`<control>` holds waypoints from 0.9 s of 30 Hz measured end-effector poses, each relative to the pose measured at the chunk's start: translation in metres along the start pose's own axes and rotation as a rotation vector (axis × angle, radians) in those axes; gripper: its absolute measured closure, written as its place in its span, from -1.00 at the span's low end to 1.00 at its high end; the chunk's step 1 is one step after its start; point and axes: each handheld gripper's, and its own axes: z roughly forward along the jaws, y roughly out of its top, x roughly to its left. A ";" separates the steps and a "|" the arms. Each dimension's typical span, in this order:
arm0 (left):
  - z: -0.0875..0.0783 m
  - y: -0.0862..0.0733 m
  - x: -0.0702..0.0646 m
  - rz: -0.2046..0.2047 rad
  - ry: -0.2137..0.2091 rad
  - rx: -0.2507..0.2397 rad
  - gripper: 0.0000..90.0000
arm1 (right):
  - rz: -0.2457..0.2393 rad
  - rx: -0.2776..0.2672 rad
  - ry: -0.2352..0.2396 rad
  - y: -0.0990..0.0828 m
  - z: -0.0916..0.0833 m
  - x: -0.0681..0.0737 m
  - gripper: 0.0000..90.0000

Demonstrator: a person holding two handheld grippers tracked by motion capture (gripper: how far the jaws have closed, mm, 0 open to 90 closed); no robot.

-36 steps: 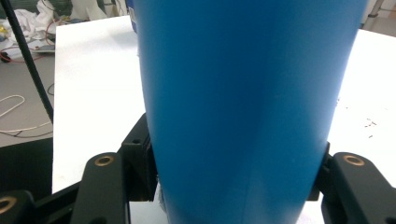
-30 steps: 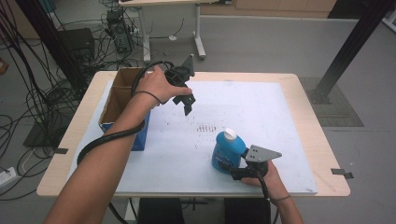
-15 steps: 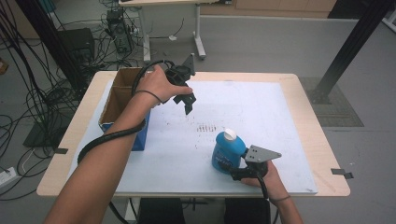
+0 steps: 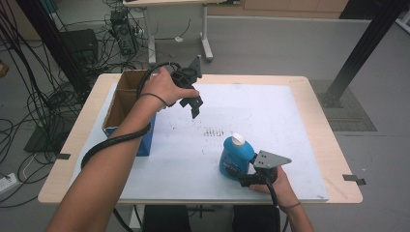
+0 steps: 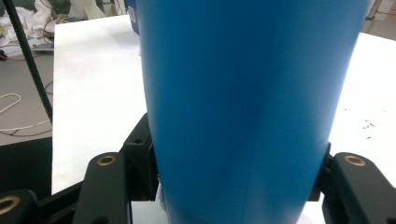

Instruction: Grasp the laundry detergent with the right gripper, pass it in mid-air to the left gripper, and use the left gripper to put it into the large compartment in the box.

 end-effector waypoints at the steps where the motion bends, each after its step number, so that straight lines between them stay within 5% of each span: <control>1: 0.000 0.000 0.000 -0.001 0.000 0.000 -0.84 | 0.002 -0.001 0.000 0.000 0.000 0.000 -0.11; 27: -0.001 -0.003 0.000 0.007 0.006 -0.001 -0.84 | 0.002 -0.002 -0.005 -0.001 0.000 0.001 -0.10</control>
